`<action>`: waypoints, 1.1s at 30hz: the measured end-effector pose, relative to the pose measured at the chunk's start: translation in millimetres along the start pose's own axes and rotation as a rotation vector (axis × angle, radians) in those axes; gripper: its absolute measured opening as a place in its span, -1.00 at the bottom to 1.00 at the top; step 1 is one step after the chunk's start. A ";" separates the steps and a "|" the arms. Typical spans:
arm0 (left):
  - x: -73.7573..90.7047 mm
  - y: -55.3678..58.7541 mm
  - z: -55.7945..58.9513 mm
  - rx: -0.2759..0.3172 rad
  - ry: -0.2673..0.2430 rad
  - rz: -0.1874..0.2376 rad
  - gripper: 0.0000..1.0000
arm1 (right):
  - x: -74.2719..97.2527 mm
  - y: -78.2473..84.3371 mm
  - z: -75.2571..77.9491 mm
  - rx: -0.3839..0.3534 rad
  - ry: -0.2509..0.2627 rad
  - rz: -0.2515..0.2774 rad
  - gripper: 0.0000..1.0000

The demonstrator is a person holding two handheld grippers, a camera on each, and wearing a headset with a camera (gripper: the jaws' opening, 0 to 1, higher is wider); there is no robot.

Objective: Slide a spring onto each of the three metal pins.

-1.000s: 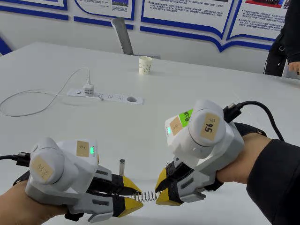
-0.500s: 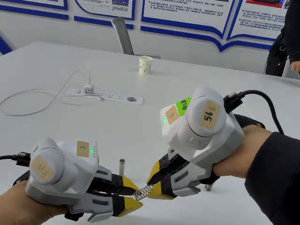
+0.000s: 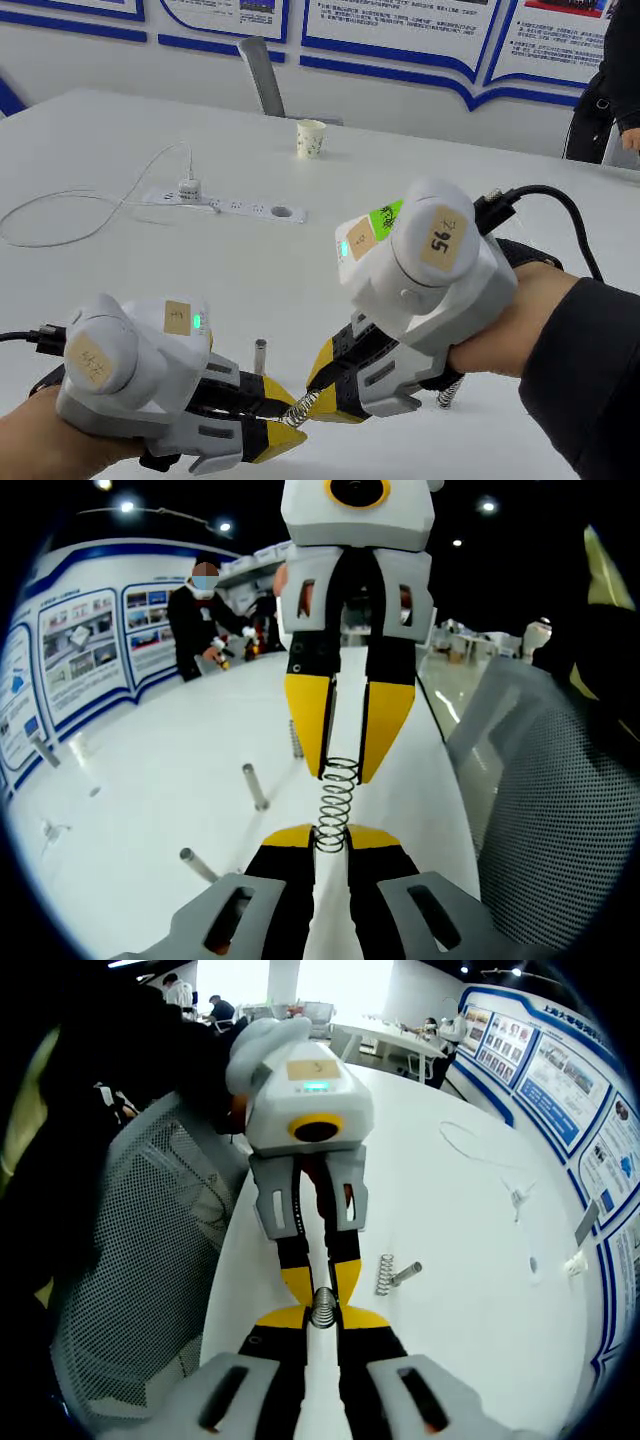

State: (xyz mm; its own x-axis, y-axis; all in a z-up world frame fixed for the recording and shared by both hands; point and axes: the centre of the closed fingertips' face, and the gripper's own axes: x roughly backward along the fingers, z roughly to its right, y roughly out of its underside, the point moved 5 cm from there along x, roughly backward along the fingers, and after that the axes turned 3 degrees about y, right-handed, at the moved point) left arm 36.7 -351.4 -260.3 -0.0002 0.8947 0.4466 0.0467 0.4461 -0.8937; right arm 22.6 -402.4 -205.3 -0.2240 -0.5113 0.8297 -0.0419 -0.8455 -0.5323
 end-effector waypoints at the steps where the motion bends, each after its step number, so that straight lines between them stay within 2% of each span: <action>1: 0.0 0.2 0.0 0.002 0.001 0.001 -0.78 | -0.1 0.0 0.1 0.000 0.001 0.000 -0.77; 13: 1.6 -0.5 -0.6 0.011 -0.004 0.016 -0.78 | -3.6 2.9 1.4 -0.019 0.006 0.002 -0.71; 33: 2.3 -3.7 -1.8 0.020 -0.012 0.044 -0.78 | -7.1 1.8 2.8 -0.036 0.013 0.021 -0.76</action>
State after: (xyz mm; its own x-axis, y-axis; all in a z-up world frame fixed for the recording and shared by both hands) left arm 38.4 -351.0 -255.9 -0.0102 0.9137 0.4063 0.0270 0.4064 -0.9133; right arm 26.8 -400.6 -211.7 -0.2379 -0.5263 0.8163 -0.0720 -0.8286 -0.5552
